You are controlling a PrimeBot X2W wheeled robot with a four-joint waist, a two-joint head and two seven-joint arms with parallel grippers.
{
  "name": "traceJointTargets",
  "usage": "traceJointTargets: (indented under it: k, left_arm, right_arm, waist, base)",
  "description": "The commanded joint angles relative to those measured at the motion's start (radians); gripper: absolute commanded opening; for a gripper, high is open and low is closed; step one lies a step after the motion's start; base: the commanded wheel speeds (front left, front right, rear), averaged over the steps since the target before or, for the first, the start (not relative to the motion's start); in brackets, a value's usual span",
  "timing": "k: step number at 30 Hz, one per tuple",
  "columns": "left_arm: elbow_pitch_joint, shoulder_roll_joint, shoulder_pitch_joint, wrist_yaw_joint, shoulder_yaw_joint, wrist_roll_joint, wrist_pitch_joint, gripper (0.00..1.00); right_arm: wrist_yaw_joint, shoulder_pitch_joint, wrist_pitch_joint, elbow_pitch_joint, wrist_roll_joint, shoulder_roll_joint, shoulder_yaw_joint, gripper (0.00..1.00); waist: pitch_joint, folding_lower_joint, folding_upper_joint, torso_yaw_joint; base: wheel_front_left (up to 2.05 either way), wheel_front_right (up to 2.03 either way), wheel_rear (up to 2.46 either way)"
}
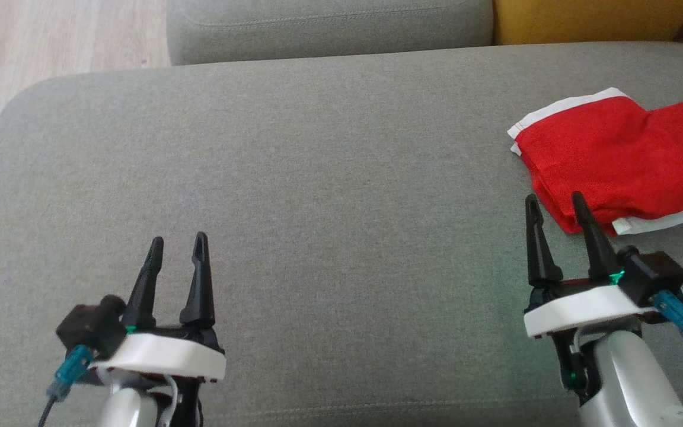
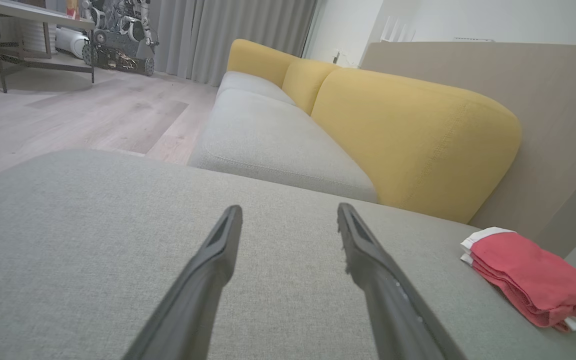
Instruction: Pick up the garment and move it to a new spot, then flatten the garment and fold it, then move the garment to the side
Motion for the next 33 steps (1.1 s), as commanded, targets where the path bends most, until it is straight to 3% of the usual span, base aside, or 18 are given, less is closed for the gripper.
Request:
traceJointTargets:
  k: [1, 4, 33]
  left_arm:
    - [0.0, 0.0, 0.0, 0.0, 0.001, -0.005, 0.0, 0.0]
    - [0.049, -0.003, 0.013, 0.0, -0.002, -0.008, 0.001, 0.0]
    - [0.072, 0.012, -0.013, -0.025, 0.042, -0.303, 0.071, 0.0]
  right_arm:
    - [0.0, 0.0, 0.0, 0.0, 0.0, 0.0, 0.001, 0.0]
    - [0.0, 0.017, 0.002, 0.044, 0.002, 0.0, 0.004, 0.0]
    - [0.0, 0.028, 0.079, 0.018, 0.32, -0.003, -0.034, 0.0]
  waist:
    - [0.0, 0.0, 0.0, -0.001]
    - [0.001, 0.0, 0.0, -0.001]
    - [-0.011, 0.0, 0.0, 0.001]
  base:
    - [0.0, 0.0, 0.0]
    - [0.0, 0.0, 0.0]
    - [0.0, 0.0, 0.0]
